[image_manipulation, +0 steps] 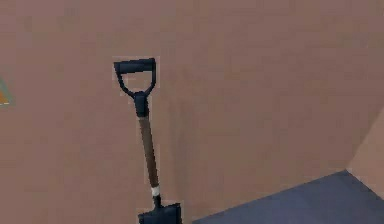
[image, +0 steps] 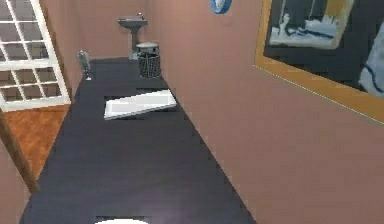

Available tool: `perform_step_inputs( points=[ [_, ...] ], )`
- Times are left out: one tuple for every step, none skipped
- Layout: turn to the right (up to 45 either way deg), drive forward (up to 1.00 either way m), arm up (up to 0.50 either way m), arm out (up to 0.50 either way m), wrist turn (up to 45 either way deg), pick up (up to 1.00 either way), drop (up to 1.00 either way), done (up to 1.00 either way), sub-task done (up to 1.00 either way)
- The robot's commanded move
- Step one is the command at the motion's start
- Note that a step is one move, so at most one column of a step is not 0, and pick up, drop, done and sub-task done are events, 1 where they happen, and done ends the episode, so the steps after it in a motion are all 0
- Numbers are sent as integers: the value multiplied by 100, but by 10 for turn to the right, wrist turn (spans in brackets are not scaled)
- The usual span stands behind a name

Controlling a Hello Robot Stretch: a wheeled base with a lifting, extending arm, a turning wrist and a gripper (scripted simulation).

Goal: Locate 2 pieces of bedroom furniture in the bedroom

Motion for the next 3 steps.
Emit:
perform_step_inputs(
  points=[
    [240, 0, 0, 0, 0, 0, 0, 0, 0],
    [0, 20, 0, 0, 0, 0, 0, 0, 0],
    [30, 0, 0, 0, 0, 0, 0, 0, 0]
  ],
)
